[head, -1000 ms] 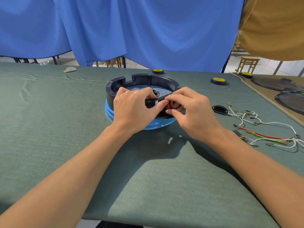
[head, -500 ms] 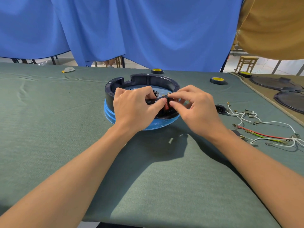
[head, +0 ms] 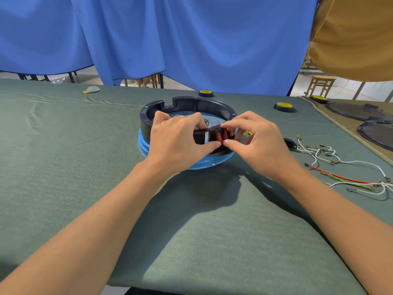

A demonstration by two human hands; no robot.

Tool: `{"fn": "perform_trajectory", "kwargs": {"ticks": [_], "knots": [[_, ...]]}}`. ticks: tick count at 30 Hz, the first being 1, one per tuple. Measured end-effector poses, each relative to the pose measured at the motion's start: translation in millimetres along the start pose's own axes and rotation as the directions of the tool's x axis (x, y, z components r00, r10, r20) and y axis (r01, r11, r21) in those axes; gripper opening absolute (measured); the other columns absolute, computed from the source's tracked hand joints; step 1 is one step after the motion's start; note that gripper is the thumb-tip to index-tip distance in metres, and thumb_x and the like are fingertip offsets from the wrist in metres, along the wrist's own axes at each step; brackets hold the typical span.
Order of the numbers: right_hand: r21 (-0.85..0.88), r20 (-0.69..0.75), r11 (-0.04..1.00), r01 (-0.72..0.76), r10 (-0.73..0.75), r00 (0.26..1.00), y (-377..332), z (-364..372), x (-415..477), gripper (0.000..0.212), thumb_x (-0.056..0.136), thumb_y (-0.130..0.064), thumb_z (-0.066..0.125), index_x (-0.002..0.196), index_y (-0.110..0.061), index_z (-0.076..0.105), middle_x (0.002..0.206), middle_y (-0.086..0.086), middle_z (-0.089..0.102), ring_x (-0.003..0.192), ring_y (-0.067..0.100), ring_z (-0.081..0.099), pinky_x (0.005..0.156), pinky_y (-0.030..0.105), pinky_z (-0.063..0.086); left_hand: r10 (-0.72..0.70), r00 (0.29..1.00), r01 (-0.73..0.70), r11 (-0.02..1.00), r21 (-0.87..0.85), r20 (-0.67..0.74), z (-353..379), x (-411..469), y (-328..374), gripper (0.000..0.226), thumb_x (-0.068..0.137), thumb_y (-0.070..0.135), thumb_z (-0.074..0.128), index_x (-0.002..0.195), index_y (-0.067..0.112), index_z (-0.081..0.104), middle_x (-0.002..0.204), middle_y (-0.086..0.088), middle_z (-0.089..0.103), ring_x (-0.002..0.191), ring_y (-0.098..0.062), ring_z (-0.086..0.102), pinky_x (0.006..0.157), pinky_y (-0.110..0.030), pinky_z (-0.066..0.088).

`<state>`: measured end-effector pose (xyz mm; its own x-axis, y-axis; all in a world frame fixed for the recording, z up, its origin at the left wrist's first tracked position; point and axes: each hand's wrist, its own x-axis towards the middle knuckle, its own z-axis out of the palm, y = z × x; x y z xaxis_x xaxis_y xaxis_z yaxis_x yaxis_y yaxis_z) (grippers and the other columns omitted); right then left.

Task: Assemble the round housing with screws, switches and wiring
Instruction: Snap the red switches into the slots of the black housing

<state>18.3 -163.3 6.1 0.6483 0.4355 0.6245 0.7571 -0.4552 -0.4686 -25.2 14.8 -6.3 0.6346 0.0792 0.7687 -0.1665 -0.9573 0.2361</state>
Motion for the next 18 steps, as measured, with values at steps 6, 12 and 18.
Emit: {"fn": "perform_trajectory", "kwargs": {"ticks": [6,12,18], "knots": [[-0.024,-0.012,1.000,0.019,-0.019,1.000,-2,1,1,0.025,0.080,-0.012,0.076,0.105,-0.011,0.074,0.098,0.002,0.064,0.075,0.010,0.055,0.069,0.010,0.041,-0.042,0.998,0.040,0.998,0.043,0.047,-3,2,5,0.033,0.072,0.052,0.075,0.080,0.030,0.052,0.074,0.009,0.068,0.066,-0.015,0.050,0.076,-0.028,0.015],[-0.020,-0.119,1.000,0.015,-0.017,0.993,-3,10,1,0.013,0.083,-0.015,0.074,0.095,-0.009,0.075,0.089,0.002,0.064,0.064,0.007,0.049,0.064,0.008,0.035,-0.042,0.997,0.041,0.999,0.017,0.057,-4,2,7,0.029,0.075,0.050,0.072,0.080,0.031,0.051,0.071,0.010,0.065,0.069,-0.016,0.053,0.079,-0.028,0.017],[0.011,-0.182,0.999,-0.033,0.034,0.983,-5,16,2,0.007,0.085,-0.019,0.072,0.087,-0.014,0.075,0.083,0.000,0.068,0.071,0.010,0.054,0.064,0.012,0.037,-0.043,0.999,0.042,0.998,-0.041,-0.031,-1,0,6,0.035,0.081,0.061,0.048,0.076,0.028,0.057,0.065,0.009,0.064,0.065,-0.015,0.052,0.083,-0.030,0.021]]}}
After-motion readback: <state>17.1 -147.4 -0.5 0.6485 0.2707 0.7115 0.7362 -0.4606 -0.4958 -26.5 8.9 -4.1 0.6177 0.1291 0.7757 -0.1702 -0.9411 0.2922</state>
